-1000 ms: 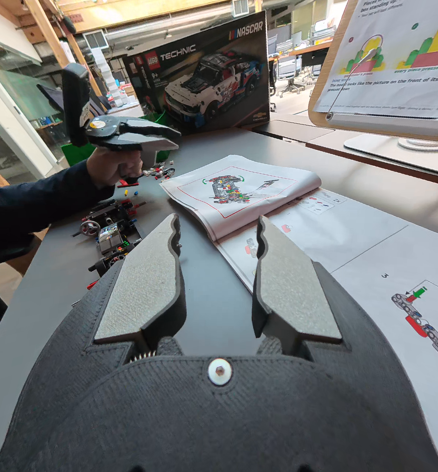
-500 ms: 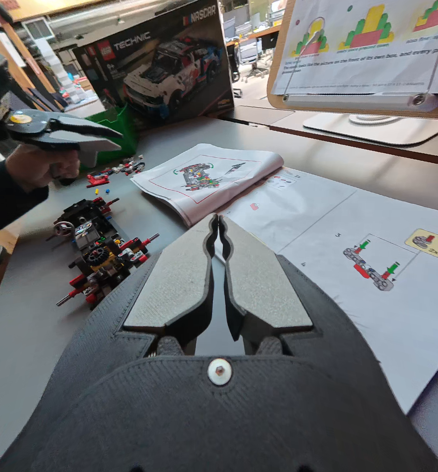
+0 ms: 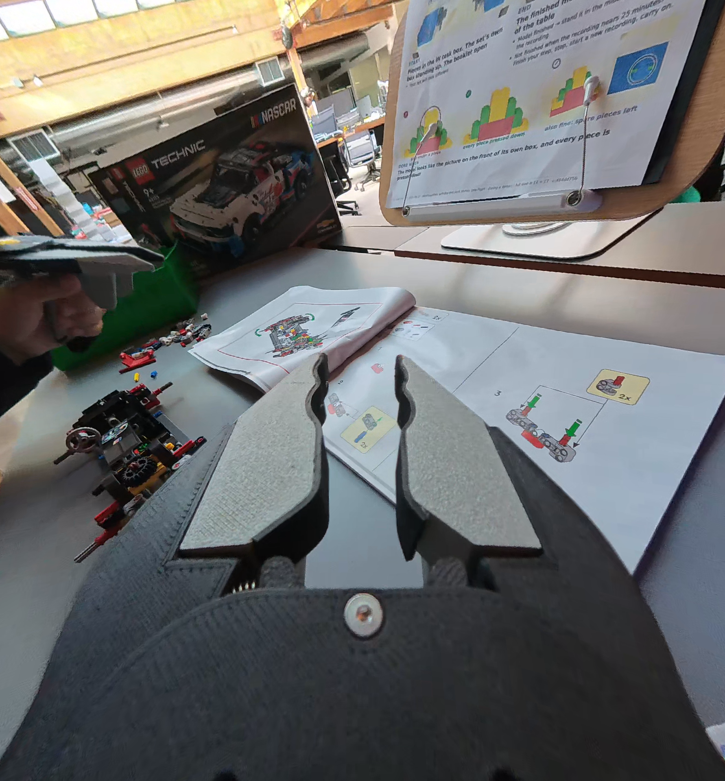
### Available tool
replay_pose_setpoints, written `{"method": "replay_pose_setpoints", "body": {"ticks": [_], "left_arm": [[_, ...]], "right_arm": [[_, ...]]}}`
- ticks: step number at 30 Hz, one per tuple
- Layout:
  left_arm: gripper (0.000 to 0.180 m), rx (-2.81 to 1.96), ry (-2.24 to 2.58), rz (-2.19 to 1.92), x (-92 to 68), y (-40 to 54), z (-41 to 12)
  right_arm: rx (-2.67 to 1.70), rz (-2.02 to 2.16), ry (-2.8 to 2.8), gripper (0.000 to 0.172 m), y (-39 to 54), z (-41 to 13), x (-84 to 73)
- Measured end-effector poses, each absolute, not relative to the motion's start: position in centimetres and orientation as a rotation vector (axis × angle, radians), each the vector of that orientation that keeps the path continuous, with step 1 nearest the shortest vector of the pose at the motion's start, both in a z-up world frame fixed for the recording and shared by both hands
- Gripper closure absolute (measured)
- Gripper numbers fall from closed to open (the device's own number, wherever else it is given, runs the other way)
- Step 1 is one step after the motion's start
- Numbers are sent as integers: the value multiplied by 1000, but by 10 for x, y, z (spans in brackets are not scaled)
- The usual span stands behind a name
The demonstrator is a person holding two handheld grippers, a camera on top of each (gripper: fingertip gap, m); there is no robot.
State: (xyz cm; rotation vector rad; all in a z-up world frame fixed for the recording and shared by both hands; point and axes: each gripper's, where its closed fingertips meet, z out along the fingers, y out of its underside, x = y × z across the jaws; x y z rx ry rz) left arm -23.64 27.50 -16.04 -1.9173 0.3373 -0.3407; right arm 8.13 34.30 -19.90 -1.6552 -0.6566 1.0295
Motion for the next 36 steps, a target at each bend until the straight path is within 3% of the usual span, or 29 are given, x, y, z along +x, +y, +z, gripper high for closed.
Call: {"method": "replay_pose_setpoints", "body": {"ticks": [5,9,11,13,16,23,36], "left_arm": [[134,-1604,251,-1093,-200,273,-96],[142,-1206,230,-1638,-207,255,-40],[155,-1336,305,-1485,-198,267,-61],[136,-1611,382,-1064,-195,294,-109],[138,-1724,512,-741,-192,309,-146],[150,-1628,501,-792,-187,314,-154],[153,-1687,436,-731,-201,318,-168]], "right_arm": [[-1638,1000,-663,143,343,-195,81],[-1622,1019,-666,143,341,-191,79],[-1622,1008,-674,143,341,-192,78],[-1628,996,-692,143,341,-194,75],[-1650,984,-720,143,343,-201,71],[-1668,958,-790,143,341,-209,62],[-1688,947,-836,143,340,-216,54]]}}
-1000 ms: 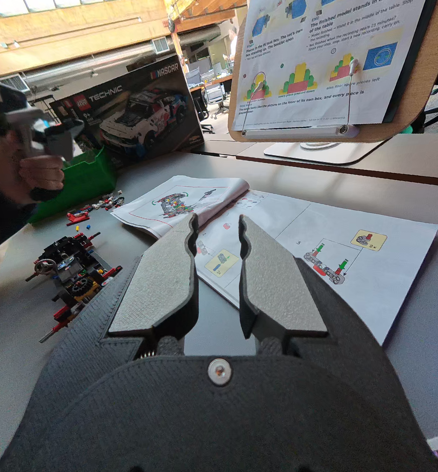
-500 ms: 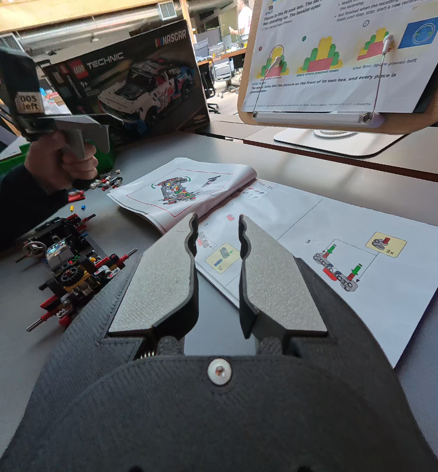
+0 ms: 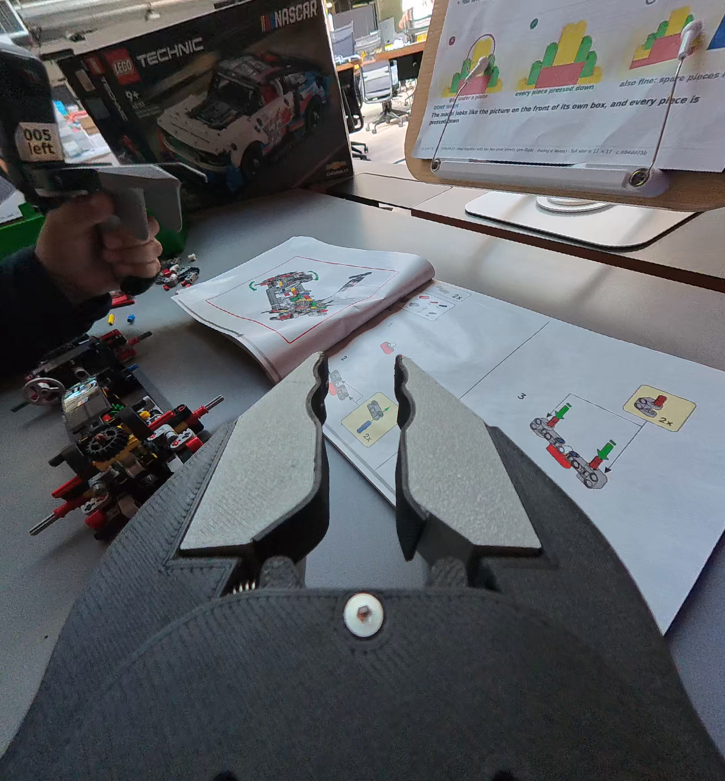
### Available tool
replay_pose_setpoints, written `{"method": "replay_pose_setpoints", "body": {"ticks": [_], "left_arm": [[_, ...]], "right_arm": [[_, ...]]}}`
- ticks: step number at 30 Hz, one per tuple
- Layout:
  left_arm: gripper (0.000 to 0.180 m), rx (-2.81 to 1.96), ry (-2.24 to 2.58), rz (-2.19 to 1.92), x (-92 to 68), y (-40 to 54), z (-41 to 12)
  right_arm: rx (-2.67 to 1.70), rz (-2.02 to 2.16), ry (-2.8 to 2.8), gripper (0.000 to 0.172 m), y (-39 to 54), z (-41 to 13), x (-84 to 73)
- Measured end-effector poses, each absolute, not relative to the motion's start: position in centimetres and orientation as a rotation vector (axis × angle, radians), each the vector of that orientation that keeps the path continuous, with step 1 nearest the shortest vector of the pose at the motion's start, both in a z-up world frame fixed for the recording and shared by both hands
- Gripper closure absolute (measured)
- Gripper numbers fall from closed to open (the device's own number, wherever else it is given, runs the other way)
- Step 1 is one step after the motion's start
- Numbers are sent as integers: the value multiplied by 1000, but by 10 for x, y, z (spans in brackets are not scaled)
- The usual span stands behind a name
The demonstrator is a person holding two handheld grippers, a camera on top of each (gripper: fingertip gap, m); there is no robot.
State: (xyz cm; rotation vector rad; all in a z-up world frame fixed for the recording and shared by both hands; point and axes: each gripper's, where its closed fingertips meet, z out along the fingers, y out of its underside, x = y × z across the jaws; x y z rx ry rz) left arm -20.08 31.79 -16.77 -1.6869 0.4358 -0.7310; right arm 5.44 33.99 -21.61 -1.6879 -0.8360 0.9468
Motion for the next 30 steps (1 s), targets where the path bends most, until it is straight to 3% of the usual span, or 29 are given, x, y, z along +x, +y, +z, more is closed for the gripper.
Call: {"method": "replay_pose_setpoints", "body": {"ticks": [30], "left_arm": [[156,-1831,354,-444,-238,334,-187]], "right_arm": [[-1695,971,-865,143,332,-219,46]]}}
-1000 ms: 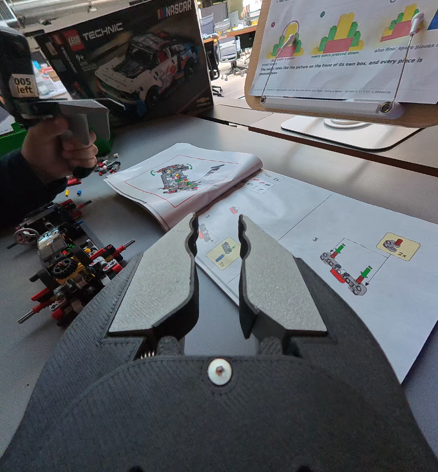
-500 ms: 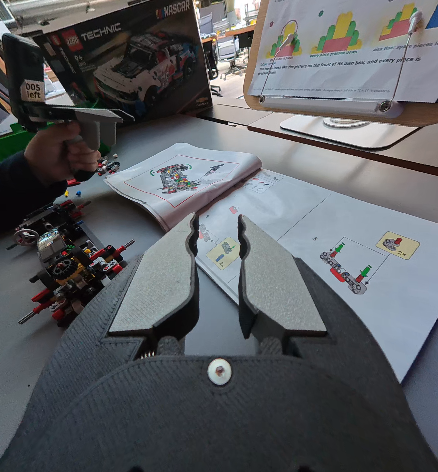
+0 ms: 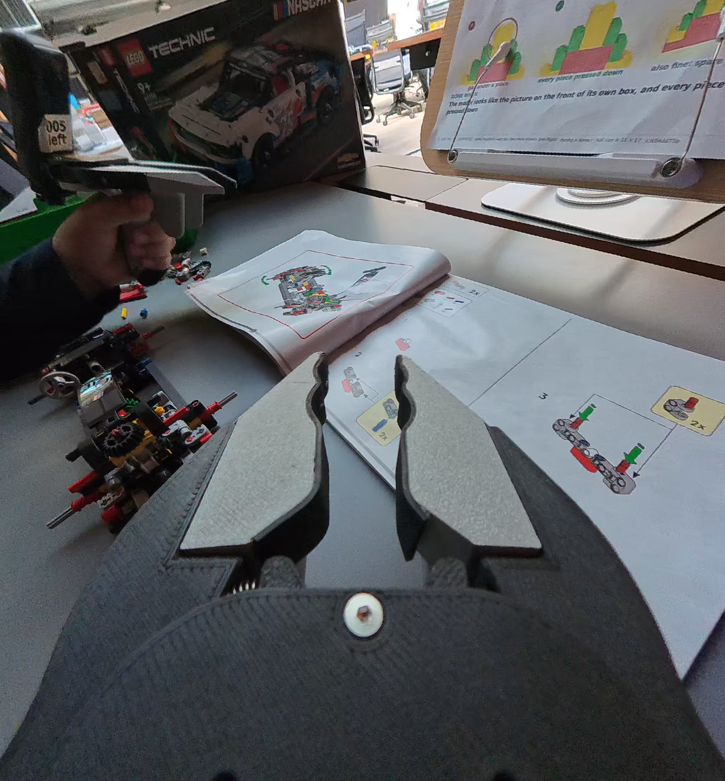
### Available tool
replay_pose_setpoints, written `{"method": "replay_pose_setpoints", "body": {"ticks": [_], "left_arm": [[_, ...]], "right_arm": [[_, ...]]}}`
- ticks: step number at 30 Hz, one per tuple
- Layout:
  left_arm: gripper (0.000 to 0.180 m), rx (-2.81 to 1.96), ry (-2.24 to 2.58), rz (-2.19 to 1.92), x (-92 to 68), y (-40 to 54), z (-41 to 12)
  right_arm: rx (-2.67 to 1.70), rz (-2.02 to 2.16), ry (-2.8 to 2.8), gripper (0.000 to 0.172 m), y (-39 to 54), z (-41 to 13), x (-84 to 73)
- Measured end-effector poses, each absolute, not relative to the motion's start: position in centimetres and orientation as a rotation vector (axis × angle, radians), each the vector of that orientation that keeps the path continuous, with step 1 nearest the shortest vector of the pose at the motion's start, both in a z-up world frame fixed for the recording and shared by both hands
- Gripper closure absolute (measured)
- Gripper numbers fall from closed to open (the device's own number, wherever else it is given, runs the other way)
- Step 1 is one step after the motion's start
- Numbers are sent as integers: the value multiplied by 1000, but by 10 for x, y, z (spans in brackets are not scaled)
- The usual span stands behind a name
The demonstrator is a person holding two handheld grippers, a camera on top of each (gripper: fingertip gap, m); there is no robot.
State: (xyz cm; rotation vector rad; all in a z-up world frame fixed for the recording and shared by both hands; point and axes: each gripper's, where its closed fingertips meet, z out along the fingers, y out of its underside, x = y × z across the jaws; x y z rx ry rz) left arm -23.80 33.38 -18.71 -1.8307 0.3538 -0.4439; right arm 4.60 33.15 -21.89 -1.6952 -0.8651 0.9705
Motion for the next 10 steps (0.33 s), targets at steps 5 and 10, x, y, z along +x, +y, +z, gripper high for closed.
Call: {"method": "replay_pose_setpoints", "body": {"ticks": [5,10], "left_arm": [[154,-1874,391,-252,-253,338,-197],[154,-1887,399,-304,-245,337,-200]], "right_arm": [[-1692,938,-941,144,328,-223,34],[-1682,932,-962,144,327,-223,31]]}}
